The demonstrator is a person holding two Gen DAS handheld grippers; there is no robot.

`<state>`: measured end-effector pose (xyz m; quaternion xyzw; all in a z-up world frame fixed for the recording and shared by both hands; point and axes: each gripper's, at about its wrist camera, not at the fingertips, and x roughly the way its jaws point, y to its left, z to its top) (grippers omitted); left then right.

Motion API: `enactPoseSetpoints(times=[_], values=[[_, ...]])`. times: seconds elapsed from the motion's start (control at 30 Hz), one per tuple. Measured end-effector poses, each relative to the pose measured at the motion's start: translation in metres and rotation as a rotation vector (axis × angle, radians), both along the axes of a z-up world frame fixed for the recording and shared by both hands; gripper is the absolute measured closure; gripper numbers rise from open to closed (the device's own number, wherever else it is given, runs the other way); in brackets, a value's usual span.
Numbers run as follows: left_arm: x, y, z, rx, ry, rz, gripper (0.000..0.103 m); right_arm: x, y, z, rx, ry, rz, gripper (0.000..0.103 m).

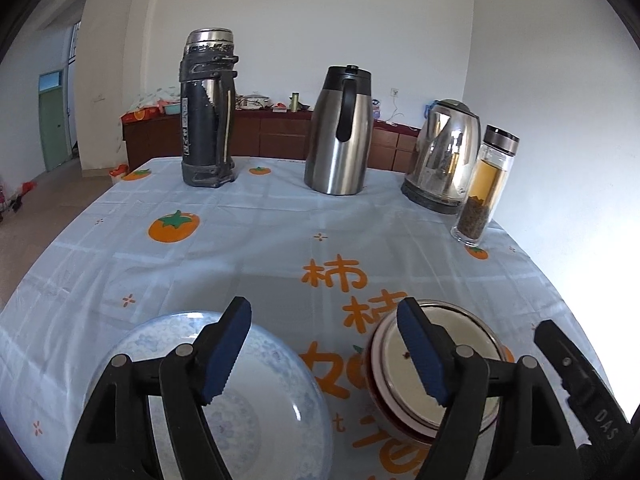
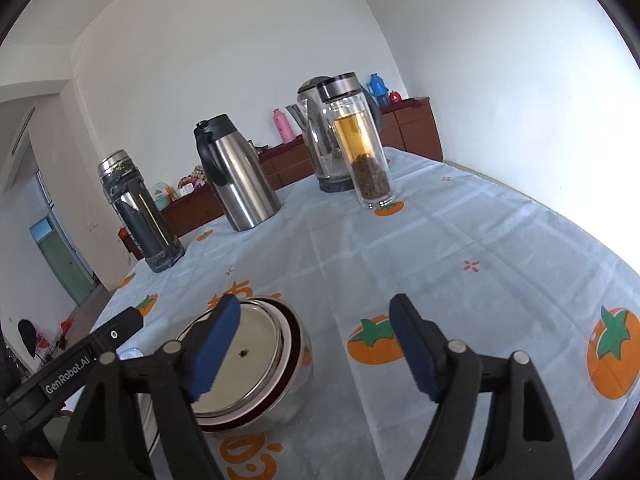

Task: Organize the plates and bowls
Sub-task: 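Grasp the rims of the nested bowl stack with the right gripper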

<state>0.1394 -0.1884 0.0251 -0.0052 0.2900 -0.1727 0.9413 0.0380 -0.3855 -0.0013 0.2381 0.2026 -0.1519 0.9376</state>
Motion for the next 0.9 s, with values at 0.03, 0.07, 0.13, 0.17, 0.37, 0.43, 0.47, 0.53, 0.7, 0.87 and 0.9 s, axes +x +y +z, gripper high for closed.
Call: enactPoseSetpoints(times=[0.03,0.07,0.13,0.17,0.37,0.43,0.47,0.53,0.7,0.87,0.9], values=[[0.002,0.003,0.000,0.002,-0.001,0.011,0.026,0.000,-0.002,0.000,0.012,-0.004,0.002,0.015],[0.004,0.006,0.001,0.000,-0.001,0.026,0.026,-0.001,-0.004,0.000,0.024,-0.009,0.001,0.015],[0.008,0.013,0.001,-0.015,0.004,0.044,0.026,-0.003,-0.008,0.000,0.042,-0.019,-0.004,0.014],[0.009,0.017,0.001,-0.025,0.009,0.055,0.026,-0.005,-0.010,0.000,0.051,-0.023,-0.009,0.014],[0.013,0.022,-0.001,-0.042,0.024,0.060,0.026,-0.008,-0.009,0.005,0.047,-0.044,-0.002,0.014],[0.012,0.020,-0.002,-0.047,0.026,0.043,0.026,-0.007,-0.007,0.006,0.033,-0.029,0.016,0.014],[0.011,0.018,-0.003,-0.053,0.030,0.030,0.026,-0.006,-0.007,0.006,0.028,-0.023,0.018,0.014],[0.010,0.015,-0.003,-0.057,0.038,0.013,0.026,-0.005,-0.008,0.006,0.032,-0.017,0.026,0.021],[0.008,0.007,-0.005,-0.059,0.040,-0.021,0.026,0.002,-0.011,-0.001,0.056,0.023,0.055,0.037],[0.011,0.004,-0.008,-0.091,0.076,-0.058,0.026,0.011,-0.011,-0.008,0.097,0.047,0.097,0.037],[0.011,0.002,-0.009,-0.091,0.084,-0.066,0.026,0.012,-0.012,-0.011,0.113,0.053,0.105,0.038]])
